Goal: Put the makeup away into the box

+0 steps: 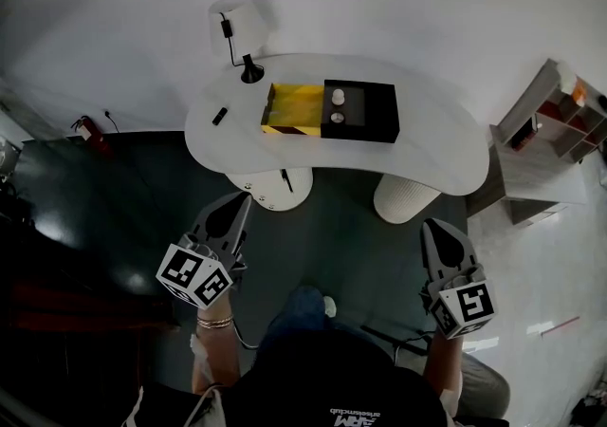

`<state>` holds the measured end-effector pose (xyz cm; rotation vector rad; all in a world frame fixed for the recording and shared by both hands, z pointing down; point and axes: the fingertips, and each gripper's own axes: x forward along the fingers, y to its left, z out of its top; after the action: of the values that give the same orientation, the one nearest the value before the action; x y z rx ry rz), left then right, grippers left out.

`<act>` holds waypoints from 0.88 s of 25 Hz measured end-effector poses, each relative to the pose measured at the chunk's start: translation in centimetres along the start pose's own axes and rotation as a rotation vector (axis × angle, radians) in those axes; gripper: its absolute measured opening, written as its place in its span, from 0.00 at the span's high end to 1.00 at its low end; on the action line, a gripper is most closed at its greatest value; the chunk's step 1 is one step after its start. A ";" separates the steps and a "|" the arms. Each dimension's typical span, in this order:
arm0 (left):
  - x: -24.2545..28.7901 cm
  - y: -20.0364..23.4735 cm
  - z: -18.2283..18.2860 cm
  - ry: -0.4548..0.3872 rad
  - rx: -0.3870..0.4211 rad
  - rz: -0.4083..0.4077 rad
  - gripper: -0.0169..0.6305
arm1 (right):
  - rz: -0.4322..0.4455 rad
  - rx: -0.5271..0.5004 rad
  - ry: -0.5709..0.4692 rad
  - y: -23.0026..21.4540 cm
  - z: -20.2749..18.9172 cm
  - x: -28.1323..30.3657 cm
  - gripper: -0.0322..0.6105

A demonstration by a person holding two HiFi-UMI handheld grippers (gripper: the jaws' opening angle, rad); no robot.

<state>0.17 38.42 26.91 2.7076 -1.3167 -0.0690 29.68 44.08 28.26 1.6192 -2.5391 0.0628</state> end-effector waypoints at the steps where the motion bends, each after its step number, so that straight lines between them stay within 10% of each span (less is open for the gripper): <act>1: 0.2 -0.1 -0.3 0.008 -0.001 0.000 0.95 | 0.004 0.001 0.005 -0.2 -0.2 0.1 0.92; 22: 12.5 7.7 -1.4 0.103 0.004 -0.133 0.95 | -0.019 0.100 0.018 -4.8 1.6 13.3 0.92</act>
<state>2.06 23.99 29.51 2.7582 -1.1102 0.0605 28.38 29.87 28.27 1.6697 -2.5447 0.2044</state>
